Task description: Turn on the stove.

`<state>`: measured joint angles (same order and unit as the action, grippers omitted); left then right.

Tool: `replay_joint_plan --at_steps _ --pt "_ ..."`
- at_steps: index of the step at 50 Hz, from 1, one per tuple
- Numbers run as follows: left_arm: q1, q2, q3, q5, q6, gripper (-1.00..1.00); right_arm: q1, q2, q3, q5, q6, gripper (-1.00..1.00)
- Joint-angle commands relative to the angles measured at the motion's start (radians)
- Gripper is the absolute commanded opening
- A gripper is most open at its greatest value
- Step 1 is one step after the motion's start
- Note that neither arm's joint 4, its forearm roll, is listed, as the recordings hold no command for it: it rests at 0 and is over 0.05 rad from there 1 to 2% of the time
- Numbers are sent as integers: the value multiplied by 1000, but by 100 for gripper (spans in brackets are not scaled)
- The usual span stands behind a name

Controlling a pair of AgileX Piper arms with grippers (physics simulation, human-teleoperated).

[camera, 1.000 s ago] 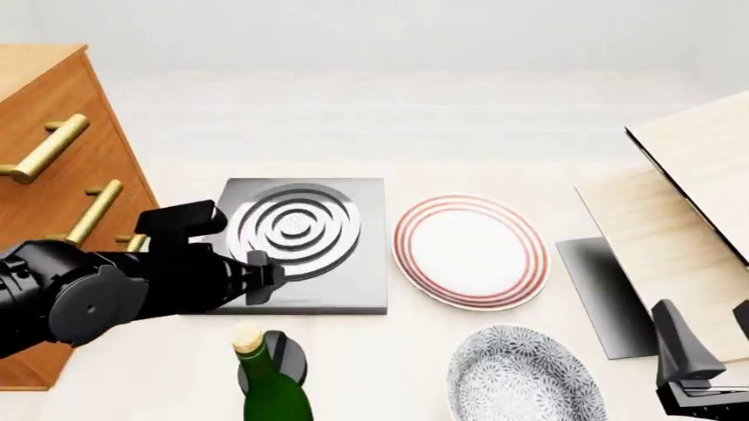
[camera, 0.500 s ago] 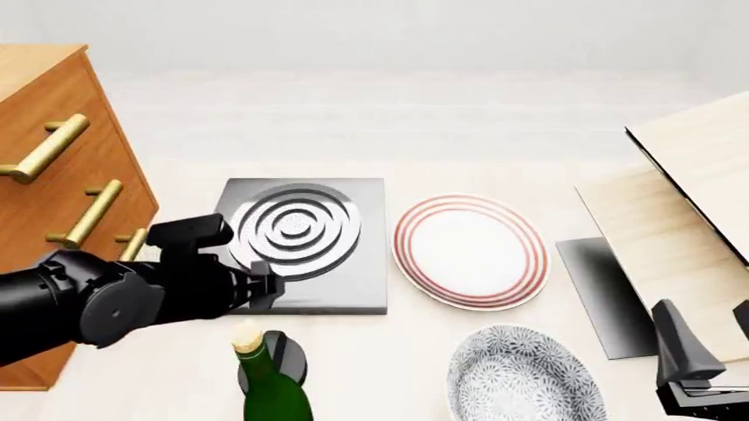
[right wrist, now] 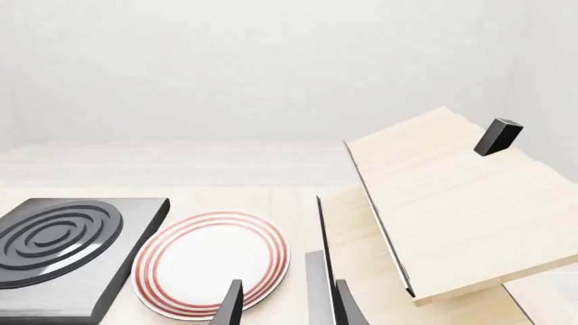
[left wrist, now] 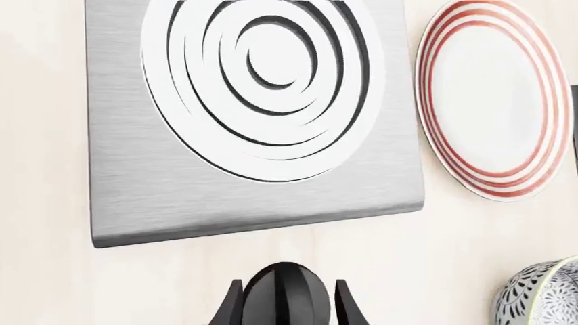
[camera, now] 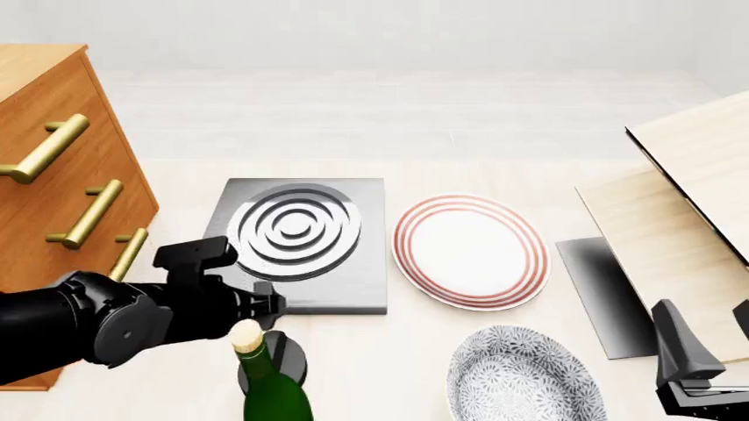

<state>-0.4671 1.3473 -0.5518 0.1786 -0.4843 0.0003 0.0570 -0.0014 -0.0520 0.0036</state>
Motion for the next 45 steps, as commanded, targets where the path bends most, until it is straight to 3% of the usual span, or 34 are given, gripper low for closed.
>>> replay_joint_plan --at_steps 1,45 --pt "-7 18 30 -34 -15 100 0 0 0 0 0 100" --pt "-2 130 79 -152 -27 100 0 0 0 0 0 100"
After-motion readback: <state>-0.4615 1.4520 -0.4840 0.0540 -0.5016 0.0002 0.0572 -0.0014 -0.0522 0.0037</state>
